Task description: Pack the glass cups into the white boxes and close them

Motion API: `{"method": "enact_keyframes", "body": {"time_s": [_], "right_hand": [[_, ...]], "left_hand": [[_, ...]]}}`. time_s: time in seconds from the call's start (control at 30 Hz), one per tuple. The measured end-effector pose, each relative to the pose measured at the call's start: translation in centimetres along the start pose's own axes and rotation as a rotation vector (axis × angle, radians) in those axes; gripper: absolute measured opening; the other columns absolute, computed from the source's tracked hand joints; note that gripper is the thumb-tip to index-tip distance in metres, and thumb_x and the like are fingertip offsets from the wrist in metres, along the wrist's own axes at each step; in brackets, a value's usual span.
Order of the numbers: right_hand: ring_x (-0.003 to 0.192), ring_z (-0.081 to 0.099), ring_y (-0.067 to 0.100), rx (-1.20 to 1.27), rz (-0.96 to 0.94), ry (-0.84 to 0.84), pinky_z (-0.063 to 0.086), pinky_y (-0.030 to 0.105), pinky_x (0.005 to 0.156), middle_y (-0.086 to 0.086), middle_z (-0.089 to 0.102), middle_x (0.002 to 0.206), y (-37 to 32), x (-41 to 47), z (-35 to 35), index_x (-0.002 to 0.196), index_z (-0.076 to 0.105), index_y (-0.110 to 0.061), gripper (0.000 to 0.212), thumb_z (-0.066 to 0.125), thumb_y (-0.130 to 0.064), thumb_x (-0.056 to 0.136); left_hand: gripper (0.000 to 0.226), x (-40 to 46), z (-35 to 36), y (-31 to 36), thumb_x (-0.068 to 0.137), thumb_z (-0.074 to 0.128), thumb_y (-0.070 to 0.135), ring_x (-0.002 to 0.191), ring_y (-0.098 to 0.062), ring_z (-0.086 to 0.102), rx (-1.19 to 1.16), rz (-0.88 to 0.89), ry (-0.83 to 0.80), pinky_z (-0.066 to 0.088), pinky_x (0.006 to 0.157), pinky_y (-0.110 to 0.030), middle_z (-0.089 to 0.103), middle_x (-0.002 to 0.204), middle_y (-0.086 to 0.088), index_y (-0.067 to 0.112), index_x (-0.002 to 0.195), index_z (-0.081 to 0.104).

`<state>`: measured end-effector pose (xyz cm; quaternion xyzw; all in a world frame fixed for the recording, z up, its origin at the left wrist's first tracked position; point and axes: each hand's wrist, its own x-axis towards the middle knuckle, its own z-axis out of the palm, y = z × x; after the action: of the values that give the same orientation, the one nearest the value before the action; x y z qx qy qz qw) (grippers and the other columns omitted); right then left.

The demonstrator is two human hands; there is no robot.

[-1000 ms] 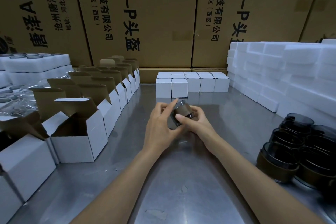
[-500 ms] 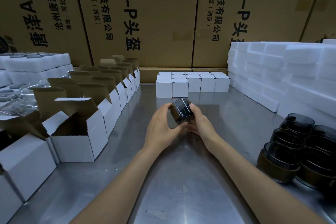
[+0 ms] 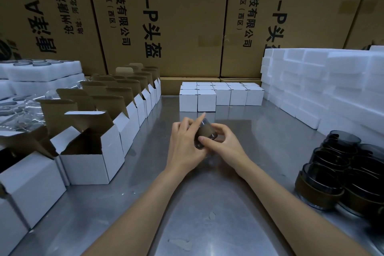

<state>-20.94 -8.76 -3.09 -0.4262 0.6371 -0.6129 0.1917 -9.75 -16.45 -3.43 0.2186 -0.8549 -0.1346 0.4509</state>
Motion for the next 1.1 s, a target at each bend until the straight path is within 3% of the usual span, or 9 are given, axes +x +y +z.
{"method": "enact_keyframes", "body": {"time_s": [0.07, 0.17, 0.33, 0.43, 0.5, 0.6, 0.73, 0.97, 1.1], "right_hand": [[0.096, 0.064, 0.015, 0.082, 0.045, 0.011, 0.052, 0.031, 0.087, 0.006, 0.065, 0.112, -0.1, 0.1, -0.1, 0.119, 0.057, -0.011, 0.038, 0.069, -0.024, 0.086], [0.074, 0.066, 0.012, 0.198, 0.159, 0.008, 0.053, 0.026, 0.066, 0.009, 0.070, 0.096, -0.6, 0.3, -0.4, 0.113, 0.060, -0.012, 0.029, 0.053, -0.033, 0.095], [0.050, 0.060, 0.009, 0.367, 0.231, 0.020, 0.050, 0.025, 0.056, 0.003, 0.072, 0.075, -0.9, 0.6, -0.8, 0.095, 0.063, -0.020, 0.026, 0.044, -0.037, 0.098], [0.055, 0.064, 0.009, 0.395, 0.236, 0.003, 0.052, 0.028, 0.061, 0.003, 0.072, 0.075, -0.9, 0.7, -0.8, 0.096, 0.062, -0.020, 0.024, 0.044, -0.036, 0.098], [0.073, 0.069, 0.013, 0.384, 0.216, -0.005, 0.054, 0.031, 0.072, 0.006, 0.071, 0.088, -0.6, 0.6, -0.7, 0.103, 0.061, -0.015, 0.023, 0.046, -0.033, 0.098], [0.093, 0.066, 0.012, 0.183, 0.122, -0.023, 0.054, 0.026, 0.079, 0.004, 0.064, 0.104, 0.0, 0.1, -0.6, 0.110, 0.054, -0.016, 0.027, 0.064, -0.030, 0.090], [0.086, 0.058, 0.002, -0.111, 0.070, -0.020, 0.045, 0.011, 0.062, -0.009, 0.058, 0.097, 0.2, -0.5, -0.4, 0.112, 0.046, -0.019, 0.050, 0.078, -0.033, 0.076], [0.092, 0.060, 0.017, -0.461, 0.049, -0.045, 0.049, 0.032, 0.076, -0.004, 0.060, 0.098, 0.2, -1.1, -0.1, 0.108, 0.040, -0.021, 0.055, 0.075, -0.041, 0.070], [0.095, 0.060, 0.019, -0.525, 0.050, -0.064, 0.050, 0.038, 0.082, -0.004, 0.061, 0.101, 0.2, -1.3, 0.0, 0.110, 0.039, -0.021, 0.059, 0.073, -0.049, 0.069]], "left_hand": [[0.085, 0.0, 0.0, 0.0, 0.074, 0.076, 0.039, 0.102, -0.012, 0.032, -0.060, -0.021, -0.007, 0.041, 0.088, -0.027, 0.043, 0.115, 0.005, 0.027, 0.147, 0.034], [0.097, 0.0, 0.0, 0.1, 0.066, 0.078, 0.054, 0.111, -0.011, 0.036, -0.138, -0.061, 0.000, 0.036, 0.093, -0.022, 0.039, 0.125, 0.006, 0.025, 0.147, 0.032], [0.070, 0.0, 0.2, -0.1, 0.068, 0.083, 0.041, 0.106, -0.011, 0.046, -0.161, -0.069, 0.028, 0.039, 0.088, -0.021, 0.049, 0.118, 0.010, 0.021, 0.125, 0.048], [0.055, 0.1, 0.2, -0.1, 0.073, 0.078, 0.026, 0.101, -0.010, 0.050, -0.160, -0.056, 0.023, 0.041, 0.082, -0.017, 0.052, 0.111, 0.012, 0.023, 0.121, 0.052], [0.055, 0.0, 0.1, 0.0, 0.074, 0.075, 0.018, 0.103, -0.008, 0.051, -0.190, -0.044, 0.011, 0.037, 0.080, -0.008, 0.051, 0.112, 0.014, 0.023, 0.124, 0.053], [0.053, -0.2, -0.2, 0.1, 0.075, 0.071, 0.008, 0.106, -0.010, 0.054, -0.228, 0.004, -0.038, 0.047, 0.085, -0.021, 0.051, 0.120, 0.011, 0.022, 0.123, 0.054], [0.051, -0.6, -0.8, 0.6, 0.071, 0.062, -0.001, 0.104, -0.014, 0.054, -0.209, 0.012, -0.133, 0.052, 0.080, -0.039, 0.045, 0.120, 0.011, 0.022, 0.116, 0.052], [0.058, -1.6, -1.6, 1.2, 0.070, 0.047, -0.007, 0.121, -0.021, 0.043, -0.079, 0.011, -0.371, 0.044, 0.095, -0.041, 0.035, 0.136, 0.002, 0.011, 0.125, 0.048], [0.069, -2.1, -2.0, 1.6, 0.078, 0.044, -0.006, 0.128, -0.023, 0.037, -0.044, -0.064, -0.434, 0.040, 0.101, -0.040, 0.026, 0.145, 0.002, 0.014, 0.143, 0.032]]}}
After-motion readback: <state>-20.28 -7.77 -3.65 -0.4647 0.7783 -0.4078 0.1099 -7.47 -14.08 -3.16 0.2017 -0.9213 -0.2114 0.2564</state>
